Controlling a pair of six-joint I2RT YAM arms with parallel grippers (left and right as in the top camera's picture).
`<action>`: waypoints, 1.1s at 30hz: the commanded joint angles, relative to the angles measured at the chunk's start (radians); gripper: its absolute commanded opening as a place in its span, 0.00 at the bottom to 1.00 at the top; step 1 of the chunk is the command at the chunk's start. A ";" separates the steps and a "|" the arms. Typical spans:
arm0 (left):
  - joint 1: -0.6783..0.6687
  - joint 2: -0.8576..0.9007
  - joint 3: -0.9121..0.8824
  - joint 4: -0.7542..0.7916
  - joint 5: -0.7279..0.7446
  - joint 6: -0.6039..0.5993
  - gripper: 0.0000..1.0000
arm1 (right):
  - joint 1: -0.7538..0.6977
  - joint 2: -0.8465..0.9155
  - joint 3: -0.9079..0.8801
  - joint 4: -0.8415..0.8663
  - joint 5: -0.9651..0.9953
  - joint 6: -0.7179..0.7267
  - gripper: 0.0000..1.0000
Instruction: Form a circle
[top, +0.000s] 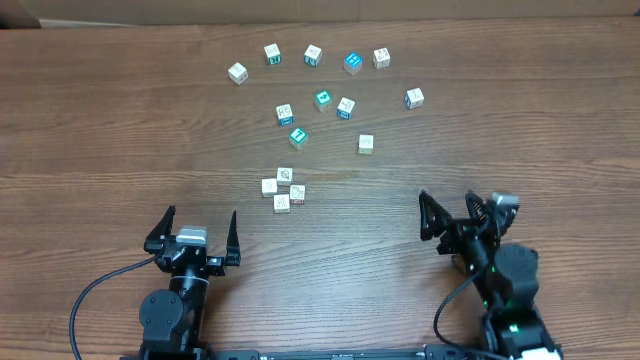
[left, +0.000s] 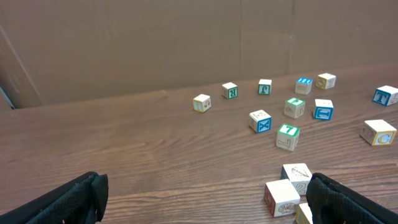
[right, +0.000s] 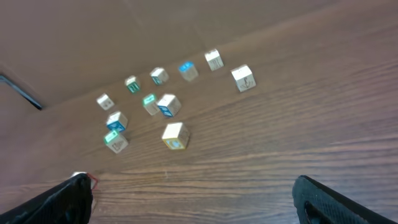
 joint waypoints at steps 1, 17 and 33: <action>0.006 -0.011 -0.003 0.000 -0.003 0.026 1.00 | -0.007 -0.066 -0.055 0.015 -0.007 0.000 1.00; 0.006 -0.011 -0.003 0.000 -0.003 0.026 1.00 | -0.015 -0.210 -0.055 -0.173 0.045 -0.001 1.00; 0.006 -0.011 -0.003 0.000 -0.003 0.026 0.99 | -0.014 -0.423 -0.055 -0.299 0.058 0.000 1.00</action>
